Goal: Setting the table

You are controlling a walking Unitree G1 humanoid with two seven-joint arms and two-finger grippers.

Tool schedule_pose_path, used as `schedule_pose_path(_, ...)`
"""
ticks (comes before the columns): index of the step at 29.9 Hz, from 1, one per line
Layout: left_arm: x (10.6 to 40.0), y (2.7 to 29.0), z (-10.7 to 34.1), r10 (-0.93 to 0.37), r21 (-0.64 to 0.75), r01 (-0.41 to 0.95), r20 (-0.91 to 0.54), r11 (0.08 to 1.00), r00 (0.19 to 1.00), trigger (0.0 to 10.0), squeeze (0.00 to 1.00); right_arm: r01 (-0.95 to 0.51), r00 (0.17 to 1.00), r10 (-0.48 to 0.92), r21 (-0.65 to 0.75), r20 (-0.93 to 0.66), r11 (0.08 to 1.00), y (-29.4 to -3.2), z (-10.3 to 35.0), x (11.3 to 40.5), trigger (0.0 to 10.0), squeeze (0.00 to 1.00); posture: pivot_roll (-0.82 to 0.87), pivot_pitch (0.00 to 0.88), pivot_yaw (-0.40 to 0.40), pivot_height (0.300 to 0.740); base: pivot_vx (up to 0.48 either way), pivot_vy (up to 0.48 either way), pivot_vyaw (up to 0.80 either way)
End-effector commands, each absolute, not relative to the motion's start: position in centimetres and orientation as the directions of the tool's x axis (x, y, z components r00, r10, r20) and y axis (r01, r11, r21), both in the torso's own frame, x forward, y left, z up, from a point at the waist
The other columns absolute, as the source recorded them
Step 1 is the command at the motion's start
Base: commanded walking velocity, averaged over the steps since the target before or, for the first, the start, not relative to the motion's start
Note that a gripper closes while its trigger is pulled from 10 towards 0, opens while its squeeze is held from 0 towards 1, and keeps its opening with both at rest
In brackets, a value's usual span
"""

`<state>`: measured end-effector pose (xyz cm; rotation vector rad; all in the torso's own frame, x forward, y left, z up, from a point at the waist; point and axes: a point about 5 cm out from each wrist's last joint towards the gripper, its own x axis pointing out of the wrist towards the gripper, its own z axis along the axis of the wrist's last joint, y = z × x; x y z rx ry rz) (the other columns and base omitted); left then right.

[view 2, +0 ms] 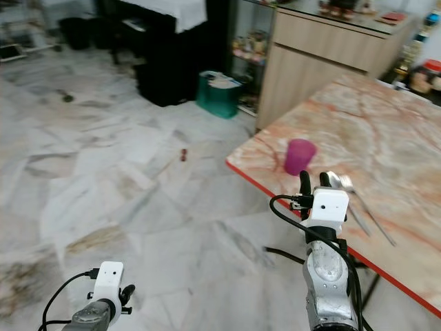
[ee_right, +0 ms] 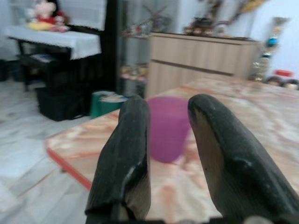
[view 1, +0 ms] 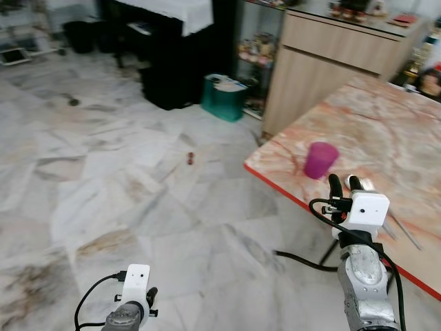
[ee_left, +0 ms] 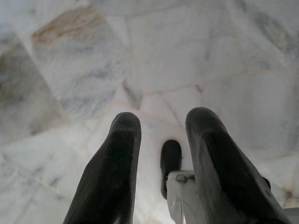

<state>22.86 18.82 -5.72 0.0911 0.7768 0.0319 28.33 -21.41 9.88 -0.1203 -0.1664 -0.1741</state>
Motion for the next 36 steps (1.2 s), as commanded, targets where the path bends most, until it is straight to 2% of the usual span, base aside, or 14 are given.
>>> schedule_pose_path(1, 22.69, 18.86, -5.81, 0.069, 0.095, -0.004, -0.699, 0.995, 0.712, 10.0, 0.0, 0.183, 0.971, -0.163, -0.103, 0.176, 0.978, -21.44, 10.03, 28.31, 10.0, 0.0, 0.07, 0.0, -0.068, 0.74, 0.0, 0.0, 0.8)
schedule_pose_path(13, 22.69, 18.77, -5.82, 0.068, 0.092, -0.006, -0.699, 0.996, 0.712, 10.0, 0.0, 0.174, 0.974, -0.156, -0.102, 0.165, 0.979, -21.5, 9.94, 28.41, 10.0, 0.0, 0.07, 0.0, -0.068, 0.74, 0.0, 0.0, 0.77)
schedule_pose_path(36, 22.76, 18.91, -5.74, 0.075, 0.103, -0.005, -0.694, 0.995, 0.716, 10.0, 0.0, 0.2, 0.97, -0.188, -0.069, 0.152, 0.977, -21.99, 10.12, 28.76, 10.0, 0.0, 0.07, 0.0, -0.071, 0.74, 0.0, 0.0, 0.0)
